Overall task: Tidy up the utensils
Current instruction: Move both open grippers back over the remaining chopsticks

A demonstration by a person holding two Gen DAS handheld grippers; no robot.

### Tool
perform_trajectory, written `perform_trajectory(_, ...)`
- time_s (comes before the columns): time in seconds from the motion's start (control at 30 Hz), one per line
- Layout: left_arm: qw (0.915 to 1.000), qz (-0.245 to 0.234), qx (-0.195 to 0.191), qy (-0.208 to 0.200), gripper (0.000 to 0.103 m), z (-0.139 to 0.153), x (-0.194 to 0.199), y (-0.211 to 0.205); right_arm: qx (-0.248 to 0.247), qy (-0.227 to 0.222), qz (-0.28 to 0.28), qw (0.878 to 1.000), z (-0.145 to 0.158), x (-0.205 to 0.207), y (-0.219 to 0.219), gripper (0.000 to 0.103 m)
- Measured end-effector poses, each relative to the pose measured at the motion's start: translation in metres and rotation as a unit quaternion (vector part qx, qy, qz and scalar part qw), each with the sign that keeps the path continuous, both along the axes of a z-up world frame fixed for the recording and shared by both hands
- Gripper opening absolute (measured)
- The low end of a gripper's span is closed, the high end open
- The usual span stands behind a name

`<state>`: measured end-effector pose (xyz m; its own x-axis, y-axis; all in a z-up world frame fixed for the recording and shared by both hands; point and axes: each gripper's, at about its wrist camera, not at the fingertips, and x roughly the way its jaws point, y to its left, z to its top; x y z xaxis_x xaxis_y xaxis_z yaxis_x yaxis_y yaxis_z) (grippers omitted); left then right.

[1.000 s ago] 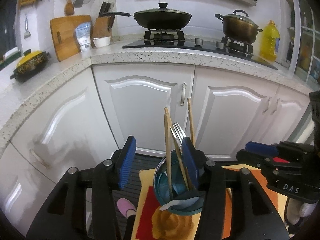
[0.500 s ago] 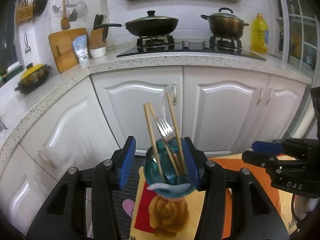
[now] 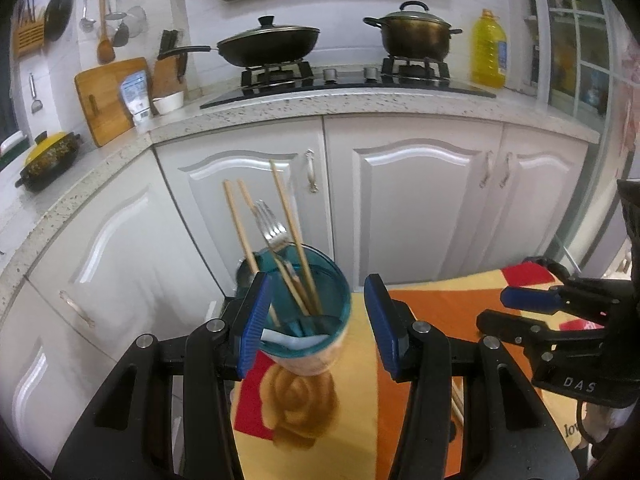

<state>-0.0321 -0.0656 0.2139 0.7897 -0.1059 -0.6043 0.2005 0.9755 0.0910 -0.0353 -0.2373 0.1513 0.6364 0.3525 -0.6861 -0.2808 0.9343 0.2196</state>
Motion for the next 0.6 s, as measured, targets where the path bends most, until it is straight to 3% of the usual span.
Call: perform_trajectory(0.6,0.9992,-0.026,0.017,0.027,0.048,-0.026,-0.014,-0.039,0.008,0.037,-0.039,0.999,-0.033,-0.023,-0.04,0.039)
